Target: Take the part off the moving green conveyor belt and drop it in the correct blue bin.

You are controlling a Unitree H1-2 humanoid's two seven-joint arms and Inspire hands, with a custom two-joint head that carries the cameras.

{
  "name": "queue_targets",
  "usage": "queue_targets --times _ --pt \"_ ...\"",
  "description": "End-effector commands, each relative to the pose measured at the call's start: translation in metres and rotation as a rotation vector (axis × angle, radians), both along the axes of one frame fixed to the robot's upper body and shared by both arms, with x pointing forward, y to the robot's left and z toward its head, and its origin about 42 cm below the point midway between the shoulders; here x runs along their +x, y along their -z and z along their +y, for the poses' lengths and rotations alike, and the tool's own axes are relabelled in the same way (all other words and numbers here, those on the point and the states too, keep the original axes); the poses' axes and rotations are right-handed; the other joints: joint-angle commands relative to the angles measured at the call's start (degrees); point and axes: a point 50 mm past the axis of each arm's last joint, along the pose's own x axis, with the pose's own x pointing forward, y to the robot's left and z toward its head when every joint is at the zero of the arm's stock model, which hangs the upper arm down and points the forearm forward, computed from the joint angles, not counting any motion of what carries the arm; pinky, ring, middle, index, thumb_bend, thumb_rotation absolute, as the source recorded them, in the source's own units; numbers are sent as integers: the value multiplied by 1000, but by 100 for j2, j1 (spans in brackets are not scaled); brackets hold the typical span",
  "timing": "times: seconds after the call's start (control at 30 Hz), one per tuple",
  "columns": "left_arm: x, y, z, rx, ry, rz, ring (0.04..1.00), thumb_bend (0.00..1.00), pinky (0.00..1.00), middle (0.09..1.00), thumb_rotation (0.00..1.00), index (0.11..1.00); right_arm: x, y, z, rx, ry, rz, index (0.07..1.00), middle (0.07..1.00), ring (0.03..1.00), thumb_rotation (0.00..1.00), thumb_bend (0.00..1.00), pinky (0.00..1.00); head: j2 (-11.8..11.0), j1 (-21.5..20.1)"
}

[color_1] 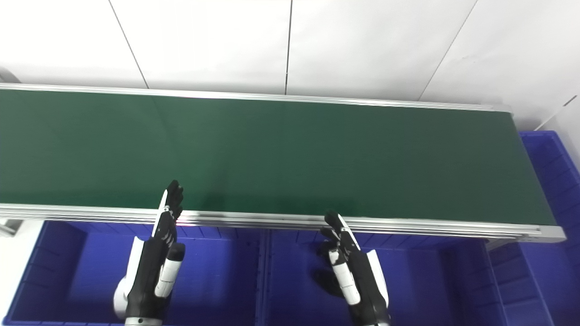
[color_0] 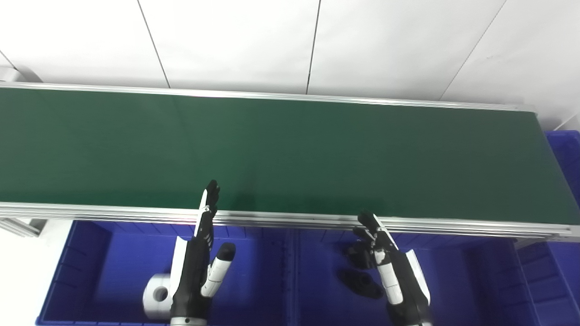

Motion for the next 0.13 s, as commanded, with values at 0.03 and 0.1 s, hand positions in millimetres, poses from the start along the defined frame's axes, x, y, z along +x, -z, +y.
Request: queue_targets --times 0.03,0.1 --pt "2 -8 5 -19 7 -22 1000 689 1000 1000 997 1000 4 -12 5 -2 5 -78 950 939 905 1000 885 871 29 -88" --pt "3 -9 8 -23 10 -19 1000 680 1000 1000 991 1000 4 -13 7 -7 5 -82 952 937 902 1000 886 866 70 -156"
